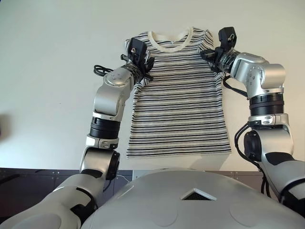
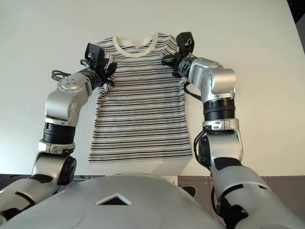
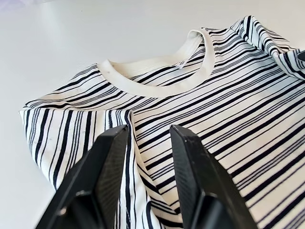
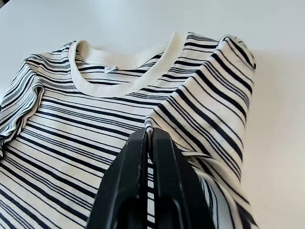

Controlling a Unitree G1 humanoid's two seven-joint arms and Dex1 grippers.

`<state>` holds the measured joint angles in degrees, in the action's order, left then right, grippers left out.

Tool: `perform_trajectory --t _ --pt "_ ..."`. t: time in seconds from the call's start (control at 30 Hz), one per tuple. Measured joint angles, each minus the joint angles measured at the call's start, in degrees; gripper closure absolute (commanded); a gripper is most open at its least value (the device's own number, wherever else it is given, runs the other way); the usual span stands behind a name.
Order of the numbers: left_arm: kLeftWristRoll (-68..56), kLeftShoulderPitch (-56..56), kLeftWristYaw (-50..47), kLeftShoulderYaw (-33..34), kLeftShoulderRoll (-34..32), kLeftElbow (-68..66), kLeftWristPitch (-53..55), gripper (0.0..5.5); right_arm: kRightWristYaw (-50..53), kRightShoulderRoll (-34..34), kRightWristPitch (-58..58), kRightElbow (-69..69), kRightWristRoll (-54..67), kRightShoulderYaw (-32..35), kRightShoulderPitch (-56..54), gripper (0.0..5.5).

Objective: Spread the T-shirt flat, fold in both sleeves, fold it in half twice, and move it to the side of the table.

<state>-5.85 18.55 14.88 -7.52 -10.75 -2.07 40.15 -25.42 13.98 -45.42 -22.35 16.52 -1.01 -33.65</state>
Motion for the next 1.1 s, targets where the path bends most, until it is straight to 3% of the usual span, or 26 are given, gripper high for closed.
perform_trajectory --t 0.07,0.2,0.37,0.5,0.6,0.73,0.9,1.1 --pt "0.0 0.0 -0.06 0.0 0.06 0.0 -0.05 3.86 -1.14 -0.35 0.42 -0.59 -0.5 -0.95 -1.28 5.37" --pt "0.0 0.0 -0.21 0.0 0.13 -0.02 -0.11 3.86 -2.24 -1.25 2.3 -1.67 -0.82 -2.01 -2.72 4.77" --pt "0.01 -0.07 -0.59 0.14 0.29 -0.06 -0.18 3.86 -5.85 -0.8 1.26 0.87 0.39 -1.89 -3.14 4.77" --pt "0.02 -0.66 -0.65 0.46 0.45 -0.05 -0.26 3.86 -8.2 4.2 0.06 4.55 1.11 0.57 -2.48 4.77" --pt "0.69 -1.18 -0.16 0.23 -0.35 0.2 -0.8 3.86 -10.68 9.44 1.12 8.02 0.75 1.64 0.6 4.77" --pt "3.02 -5.91 4.42 -2.91 -6.33 4.83 -4.94 3.86 -13.54 15.08 8.25 11.11 -4.48 -2.83 10.43 4.77" --pt "4.75 -10.0 8.6 -4.03 -12.02 7.88 -7.45 3.86 -13.51 15.26 13.49 13.12 -7.94 -6.84 17.55 4.77" --pt "4.97 -9.99 8.81 -3.91 -12.07 7.88 -8.02 3.86 -12.53 14.4 16.37 17.74 -9.91 -8.13 19.16 4.77"
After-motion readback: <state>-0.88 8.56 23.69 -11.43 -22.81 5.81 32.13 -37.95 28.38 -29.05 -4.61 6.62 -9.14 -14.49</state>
